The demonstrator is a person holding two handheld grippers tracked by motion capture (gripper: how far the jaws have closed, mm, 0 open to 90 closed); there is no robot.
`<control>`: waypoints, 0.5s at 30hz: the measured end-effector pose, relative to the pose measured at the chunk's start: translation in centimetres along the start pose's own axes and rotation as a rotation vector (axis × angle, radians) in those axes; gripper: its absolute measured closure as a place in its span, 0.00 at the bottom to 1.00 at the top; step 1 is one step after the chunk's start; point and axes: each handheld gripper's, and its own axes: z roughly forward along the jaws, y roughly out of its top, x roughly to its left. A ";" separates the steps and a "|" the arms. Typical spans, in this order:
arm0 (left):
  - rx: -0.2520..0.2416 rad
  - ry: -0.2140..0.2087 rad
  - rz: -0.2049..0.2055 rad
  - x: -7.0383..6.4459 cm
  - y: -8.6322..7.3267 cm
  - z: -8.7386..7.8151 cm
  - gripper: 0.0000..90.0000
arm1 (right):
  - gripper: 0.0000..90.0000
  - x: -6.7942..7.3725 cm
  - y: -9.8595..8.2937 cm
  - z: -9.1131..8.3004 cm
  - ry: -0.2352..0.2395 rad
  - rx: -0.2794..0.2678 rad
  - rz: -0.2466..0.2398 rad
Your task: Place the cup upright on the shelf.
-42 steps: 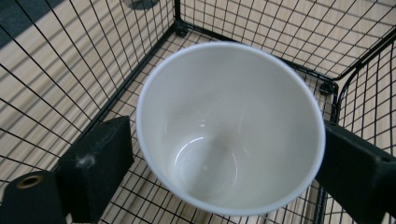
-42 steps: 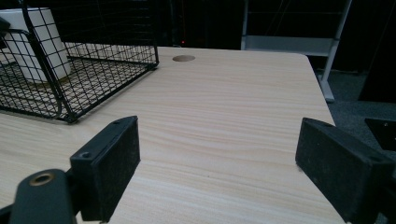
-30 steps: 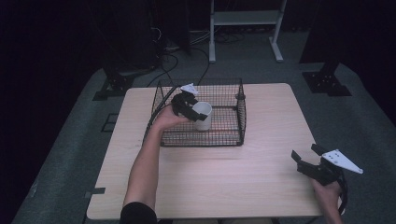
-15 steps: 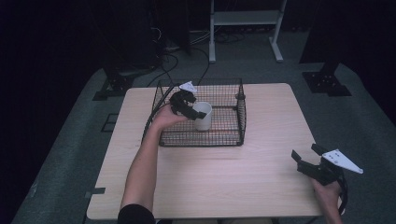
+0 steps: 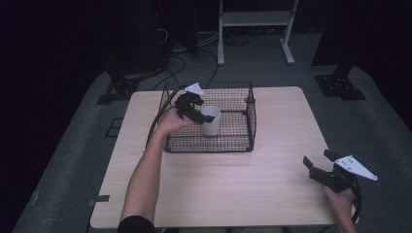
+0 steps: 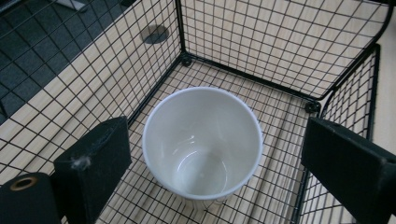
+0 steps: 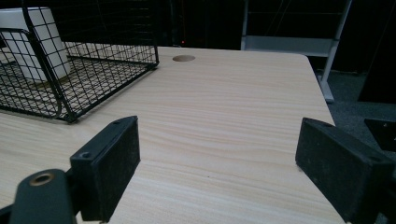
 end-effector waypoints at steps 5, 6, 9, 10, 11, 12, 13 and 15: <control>-0.002 -0.003 0.005 -0.4 0.3 -0.4 0.09 | 0.14 0.0 0.0 0.0 0.000 -0.001 0.000; -0.002 -0.006 0.005 -0.5 0.3 -0.4 0.09 | 0.14 0.0 0.0 0.0 0.001 -0.001 0.000; 0.000 -0.009 0.020 -1.0 0.6 -0.6 0.09 | 0.14 0.0 0.0 0.0 0.001 0.000 -0.001; 0.002 -0.009 0.025 -1.2 0.6 -0.7 0.09 | 0.14 0.0 0.0 0.0 0.001 0.000 -0.001; 0.001 -0.010 0.026 -1.3 0.7 -0.7 0.09 | 0.14 0.0 0.0 0.0 0.001 0.000 -0.001; 0.003 -0.011 0.032 -1.4 0.8 -0.8 0.09 | 0.15 0.0 0.0 0.0 0.001 0.000 -0.001; 0.000 -0.013 0.033 -1.6 0.8 -0.9 0.09 | 0.14 0.0 0.0 0.0 0.001 0.000 -0.001; 0.004 -0.015 0.039 -1.8 0.9 -1.0 0.09 | 0.14 0.0 0.0 0.0 0.001 0.000 -0.002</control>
